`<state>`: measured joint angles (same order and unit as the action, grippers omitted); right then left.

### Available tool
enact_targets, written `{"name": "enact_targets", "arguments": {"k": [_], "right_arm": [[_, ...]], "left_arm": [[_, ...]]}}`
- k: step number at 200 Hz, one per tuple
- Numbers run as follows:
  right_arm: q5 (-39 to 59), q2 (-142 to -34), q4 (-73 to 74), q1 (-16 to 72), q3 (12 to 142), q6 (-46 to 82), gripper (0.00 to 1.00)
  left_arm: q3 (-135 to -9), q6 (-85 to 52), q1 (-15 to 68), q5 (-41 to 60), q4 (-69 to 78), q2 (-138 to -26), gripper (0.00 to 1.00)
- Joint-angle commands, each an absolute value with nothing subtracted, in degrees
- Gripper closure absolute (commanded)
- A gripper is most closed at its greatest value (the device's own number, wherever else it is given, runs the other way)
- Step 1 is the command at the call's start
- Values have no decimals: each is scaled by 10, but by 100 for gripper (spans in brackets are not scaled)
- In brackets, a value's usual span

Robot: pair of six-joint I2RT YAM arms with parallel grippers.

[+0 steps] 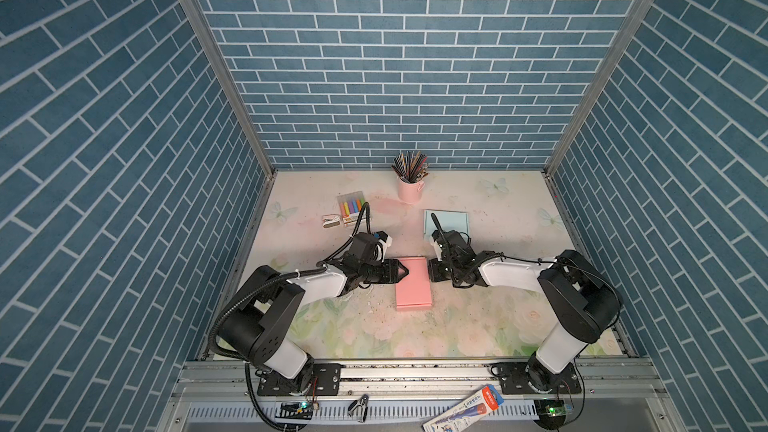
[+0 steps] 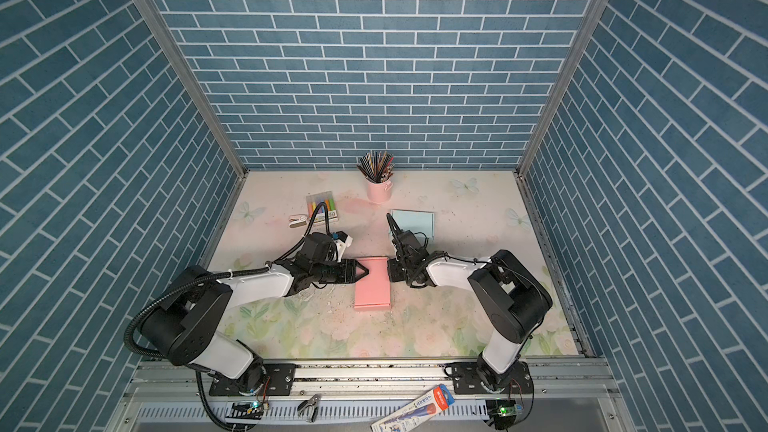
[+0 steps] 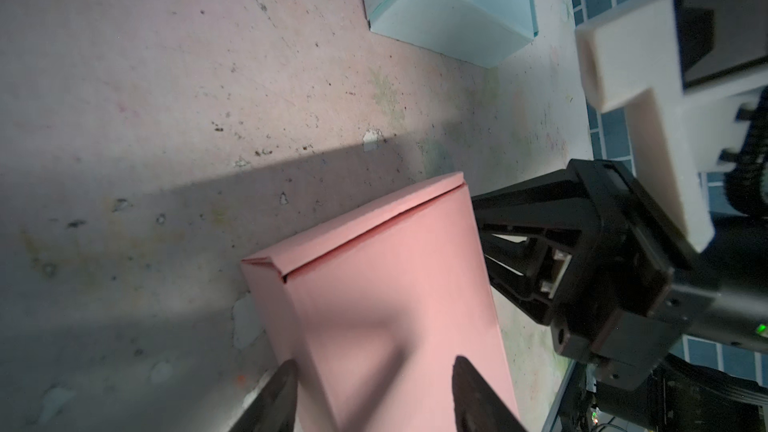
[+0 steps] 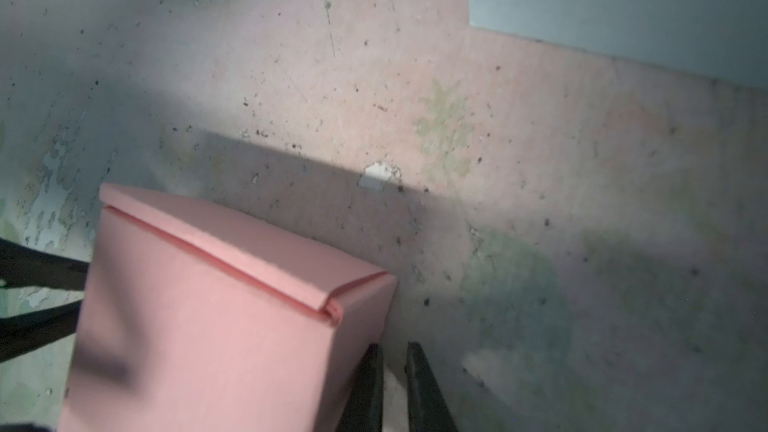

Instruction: Fold the paper box

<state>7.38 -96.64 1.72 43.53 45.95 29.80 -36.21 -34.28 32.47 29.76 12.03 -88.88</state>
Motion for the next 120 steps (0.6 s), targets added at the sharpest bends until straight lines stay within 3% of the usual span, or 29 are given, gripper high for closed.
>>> {"name": "enact_targets", "arguments": {"k": [1, 120], "right_arm": [[112, -927, 35, 451, 428, 318, 85], [74, -781, 11, 467, 284, 366, 86]], "left_arm": [[-370, -337, 325, 315, 134, -885, 40], [-276, -348, 333, 297, 58, -742, 33]]}}
